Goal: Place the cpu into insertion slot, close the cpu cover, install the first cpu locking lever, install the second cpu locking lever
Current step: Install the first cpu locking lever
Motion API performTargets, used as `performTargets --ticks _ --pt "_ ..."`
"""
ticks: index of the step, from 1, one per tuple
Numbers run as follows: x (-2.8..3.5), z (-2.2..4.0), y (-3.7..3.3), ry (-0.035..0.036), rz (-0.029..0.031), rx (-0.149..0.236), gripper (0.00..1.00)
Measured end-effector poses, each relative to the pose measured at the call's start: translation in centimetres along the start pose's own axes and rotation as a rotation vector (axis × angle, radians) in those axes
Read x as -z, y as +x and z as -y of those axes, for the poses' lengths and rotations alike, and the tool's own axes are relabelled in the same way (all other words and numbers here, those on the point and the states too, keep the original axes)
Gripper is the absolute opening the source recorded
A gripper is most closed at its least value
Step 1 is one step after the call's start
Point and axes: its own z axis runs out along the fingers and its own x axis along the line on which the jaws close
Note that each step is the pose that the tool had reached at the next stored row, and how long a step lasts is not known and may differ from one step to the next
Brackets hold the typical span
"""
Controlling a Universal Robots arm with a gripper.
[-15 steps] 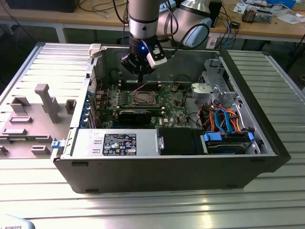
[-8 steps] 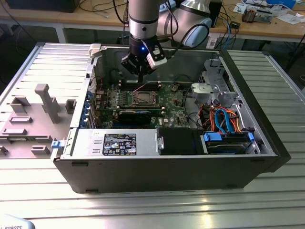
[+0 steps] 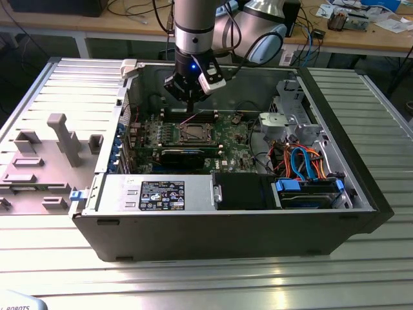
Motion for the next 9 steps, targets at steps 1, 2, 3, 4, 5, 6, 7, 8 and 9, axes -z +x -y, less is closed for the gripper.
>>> performTargets --ticks 1,2,3,4,5,6,7,8,9 --pt "-0.01 0.00 0.00 0.0001 0.0000 0.000 0.11" --pt "-0.03 0.00 0.00 0.0001 0.0000 0.000 0.11" --pt "-0.06 0.01 0.00 0.0000 0.0000 0.000 0.11" --pt "-0.09 0.01 0.00 0.0001 0.0000 0.000 0.11" --pt "-0.11 0.01 0.00 0.0001 0.0000 0.000 0.11" --pt "-0.14 0.01 0.00 0.0001 0.0000 0.000 0.11" --pt "-0.16 0.01 0.00 0.0001 0.0000 0.000 0.11" --pt "-0.17 0.01 0.00 0.0001 0.0000 0.000 0.11" --pt "-0.18 0.02 0.00 0.0001 0.0000 0.000 0.11"
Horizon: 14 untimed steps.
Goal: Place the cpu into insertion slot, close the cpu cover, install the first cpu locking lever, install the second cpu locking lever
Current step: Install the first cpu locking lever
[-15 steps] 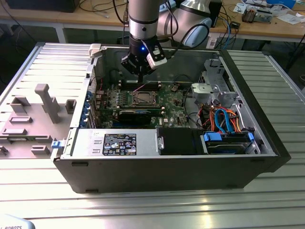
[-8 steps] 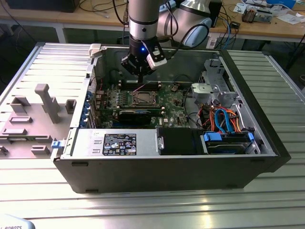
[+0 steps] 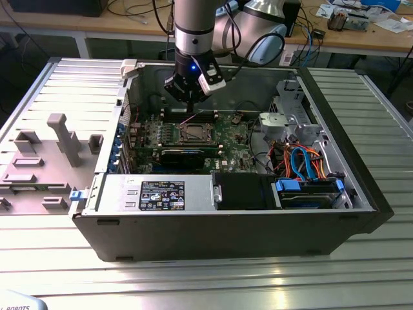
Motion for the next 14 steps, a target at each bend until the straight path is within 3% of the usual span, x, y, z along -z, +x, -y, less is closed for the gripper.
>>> performTargets --ticks 14 --pt "-0.29 0.02 0.00 0.0000 0.0000 0.000 0.11"
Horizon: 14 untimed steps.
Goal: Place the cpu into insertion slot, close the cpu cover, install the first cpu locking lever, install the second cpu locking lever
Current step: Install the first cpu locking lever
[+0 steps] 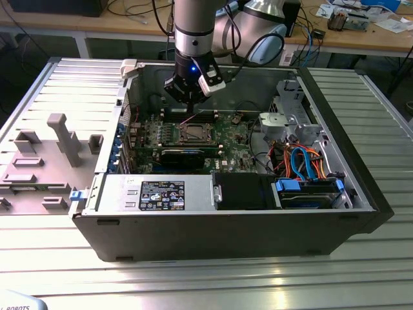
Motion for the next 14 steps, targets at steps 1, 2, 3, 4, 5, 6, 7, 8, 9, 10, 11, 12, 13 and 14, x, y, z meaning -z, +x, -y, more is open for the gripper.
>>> performTargets --ticks 1,2,3,4,5,6,7,8,9,10,11,12,13,14 --pt "-0.01 0.00 0.00 -0.0001 0.0000 0.000 0.11" --pt "-0.04 0.00 0.00 0.0000 0.0000 0.000 0.11" --pt "-0.07 0.00 0.00 0.0000 0.0000 0.000 0.11" --pt "-0.08 0.00 0.00 0.0000 0.0000 0.000 0.11" --pt "-0.12 0.01 0.00 0.0000 0.0000 0.000 0.11" --pt "-0.16 0.01 0.00 0.0000 0.0000 0.000 0.11" --pt "-0.17 0.01 0.00 0.0000 0.0000 0.000 0.11" --pt "-0.18 0.01 0.00 0.0000 0.0000 0.000 0.11" --pt "-0.20 0.01 0.00 -0.0001 0.0000 0.000 0.11" --pt "-0.22 0.02 0.00 0.0000 0.0000 0.000 0.11" --pt "-0.24 0.02 -0.01 -0.0001 0.0000 0.000 0.11" --pt "-0.26 0.02 0.00 0.0000 0.0000 0.000 0.11" --pt "-0.58 0.04 -0.01 0.0000 0.0000 0.000 0.11" --pt "-0.88 0.06 -0.01 0.0000 0.0000 0.000 0.11"
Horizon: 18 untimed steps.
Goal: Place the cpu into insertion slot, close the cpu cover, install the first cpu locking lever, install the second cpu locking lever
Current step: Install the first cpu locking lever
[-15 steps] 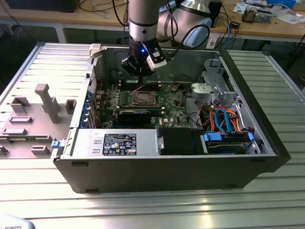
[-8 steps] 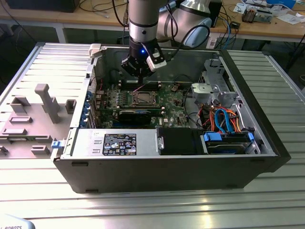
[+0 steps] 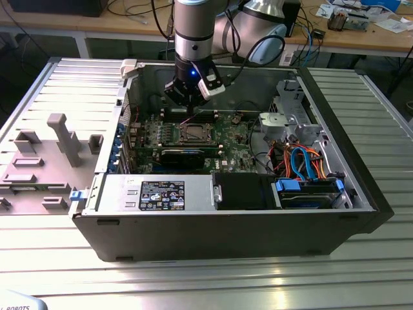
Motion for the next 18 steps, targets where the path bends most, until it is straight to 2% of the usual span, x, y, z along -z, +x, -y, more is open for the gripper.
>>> performTargets --ticks 10,18 --pt "-0.20 -0.09 0.00 -0.0001 0.0001 0.000 0.11" --pt "-0.70 -0.88 0.21 0.0002 -0.0012 0.019 0.11"
